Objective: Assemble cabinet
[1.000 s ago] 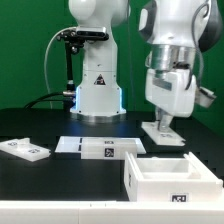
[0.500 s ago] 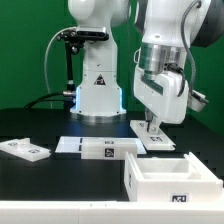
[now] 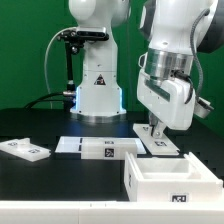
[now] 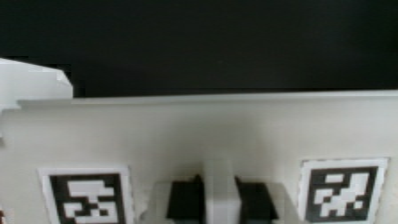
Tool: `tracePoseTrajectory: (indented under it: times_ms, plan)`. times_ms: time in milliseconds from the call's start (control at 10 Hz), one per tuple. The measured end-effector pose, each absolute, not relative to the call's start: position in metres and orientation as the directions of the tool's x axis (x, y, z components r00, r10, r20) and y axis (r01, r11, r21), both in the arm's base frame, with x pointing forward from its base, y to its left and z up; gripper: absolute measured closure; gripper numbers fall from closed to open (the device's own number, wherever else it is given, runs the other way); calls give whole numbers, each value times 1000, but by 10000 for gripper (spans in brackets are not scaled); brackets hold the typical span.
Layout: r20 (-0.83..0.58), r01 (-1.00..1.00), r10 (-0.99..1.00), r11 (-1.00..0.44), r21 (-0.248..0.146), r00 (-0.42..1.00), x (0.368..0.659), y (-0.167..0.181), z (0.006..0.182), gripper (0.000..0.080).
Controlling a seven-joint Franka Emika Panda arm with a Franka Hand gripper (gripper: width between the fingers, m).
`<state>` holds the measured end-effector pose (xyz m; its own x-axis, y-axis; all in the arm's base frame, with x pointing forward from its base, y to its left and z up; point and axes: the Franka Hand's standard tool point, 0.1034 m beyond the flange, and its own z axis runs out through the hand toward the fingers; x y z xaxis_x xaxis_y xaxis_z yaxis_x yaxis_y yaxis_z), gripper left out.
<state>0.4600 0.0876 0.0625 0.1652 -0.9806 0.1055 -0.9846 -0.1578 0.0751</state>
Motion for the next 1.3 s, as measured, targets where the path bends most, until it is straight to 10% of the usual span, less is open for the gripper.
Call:
tracePoseTrajectory:
  times_ms: [1300]
  plan:
    - [119, -983, -977, -174, 51, 179, 477, 100, 65, 734]
